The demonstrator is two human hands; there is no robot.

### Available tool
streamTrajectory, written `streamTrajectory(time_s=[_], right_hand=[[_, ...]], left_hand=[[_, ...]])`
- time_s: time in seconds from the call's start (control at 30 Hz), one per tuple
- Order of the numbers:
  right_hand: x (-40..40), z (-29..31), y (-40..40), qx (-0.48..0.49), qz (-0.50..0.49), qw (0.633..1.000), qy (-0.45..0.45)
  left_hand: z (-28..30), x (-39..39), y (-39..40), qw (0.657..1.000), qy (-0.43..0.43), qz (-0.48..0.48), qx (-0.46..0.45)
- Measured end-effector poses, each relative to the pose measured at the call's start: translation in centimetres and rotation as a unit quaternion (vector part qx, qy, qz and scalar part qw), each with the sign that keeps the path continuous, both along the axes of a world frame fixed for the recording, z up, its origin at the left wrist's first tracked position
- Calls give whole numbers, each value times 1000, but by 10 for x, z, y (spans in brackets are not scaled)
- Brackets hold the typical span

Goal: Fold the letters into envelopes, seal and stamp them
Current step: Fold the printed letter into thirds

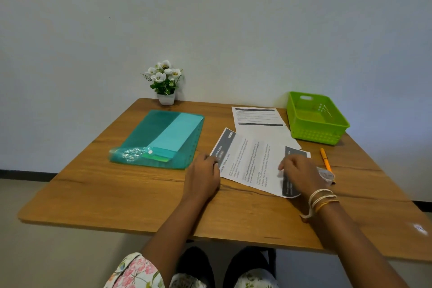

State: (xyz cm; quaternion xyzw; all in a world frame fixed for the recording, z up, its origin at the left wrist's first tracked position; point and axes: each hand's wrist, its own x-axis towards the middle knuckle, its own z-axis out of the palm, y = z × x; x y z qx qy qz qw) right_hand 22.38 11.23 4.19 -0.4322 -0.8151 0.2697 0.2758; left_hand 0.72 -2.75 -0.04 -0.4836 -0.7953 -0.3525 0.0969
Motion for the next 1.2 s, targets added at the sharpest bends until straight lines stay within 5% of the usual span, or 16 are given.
streamTrajectory(time_s=[0.2, 0.63, 1.2], right_hand=[[-50, -14, -21, 78, 10, 960, -270], [-43, -42, -35, 125, 52, 972, -192], [-36, -42, -50, 109, 75, 974, -182]], left_hand=[[2, -2, -2, 999, -41, -5, 22], [11, -8, -9, 936, -312, -9, 160], [12, -6, -10, 930, -329, -62, 155]])
